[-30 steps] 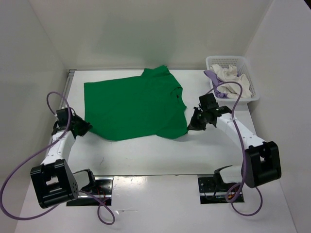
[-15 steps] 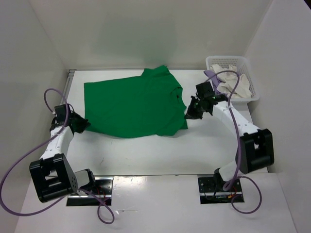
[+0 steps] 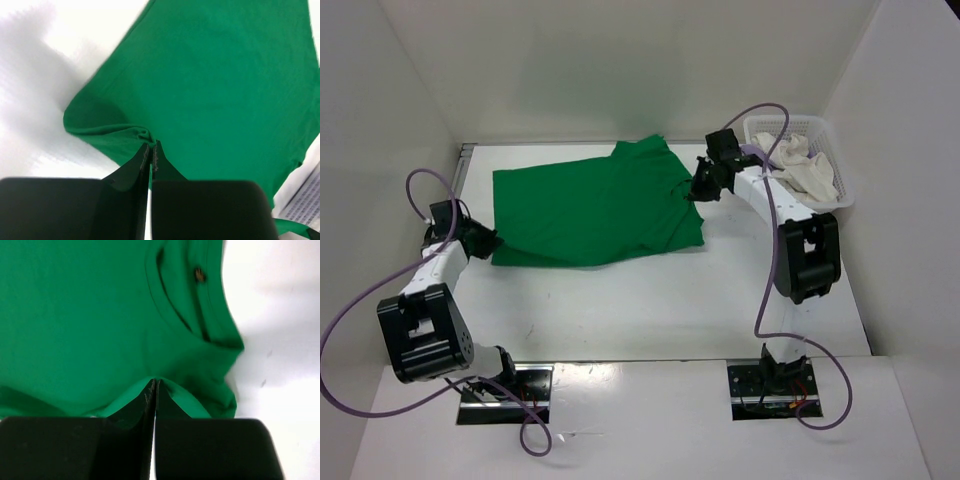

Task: Fold and stack the t-shirts
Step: Grap the side of the flattened tshirt closest away from the robot with both arms, then fold the flattened tshirt in 1/3 of the way

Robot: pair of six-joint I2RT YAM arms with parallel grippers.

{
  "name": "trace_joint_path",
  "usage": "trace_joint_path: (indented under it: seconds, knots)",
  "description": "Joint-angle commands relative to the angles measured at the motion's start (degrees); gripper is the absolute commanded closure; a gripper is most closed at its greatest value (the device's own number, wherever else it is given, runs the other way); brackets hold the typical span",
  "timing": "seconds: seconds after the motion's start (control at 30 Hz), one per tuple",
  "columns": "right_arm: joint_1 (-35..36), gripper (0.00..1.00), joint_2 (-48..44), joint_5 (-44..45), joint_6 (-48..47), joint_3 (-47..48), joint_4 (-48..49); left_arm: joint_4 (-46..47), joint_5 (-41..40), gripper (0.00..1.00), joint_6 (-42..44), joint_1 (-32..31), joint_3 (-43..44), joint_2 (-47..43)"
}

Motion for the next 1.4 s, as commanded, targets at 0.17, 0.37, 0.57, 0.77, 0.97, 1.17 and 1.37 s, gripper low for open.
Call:
trace_joint_path:
  seconds: [0.17,0.37,0.57,0.77,0.97,1.17,1.37]
  knots:
    - [-1.6,1.00,9.8,2.4,-2.2,14.2,0.8,6.4,-0.3,1.00,-2.4,0.9,5.7,9.1]
    - [-1.6,1.00,18.4,2.9,-2.2,22.6,0.1,7.7,-0.3,1.00,-3.4,0.9,10.0,16.2]
    - [-1.6,1.00,23.7,3.4,-2.7,29.3,-0.4,8.8,-2.1,1.00,-4.6,0.9,10.7,18.0]
    - [-2.1,1.00,26.8,4.0,-2.7,36.9,-3.3,9.4,-2.9,1.00,-6.3,0.9,10.2,15.7]
    - [-2.7,1.00,22.0,4.0,-2.7,34.0,-3.9,10.7,-2.8,1.00,-7.5,1.4,7.7,9.3]
    - [-4.5,1.00,23.7,2.9,-2.7,33.5,-2.7,13.5,-2.9,1.00,-8.5,1.4,6.9,9.6]
    - [-5.0,1.00,29.7,2.4,-2.7,38.7,-4.3,11.8,-0.9,1.00,-8.0,1.4,11.9,21.2]
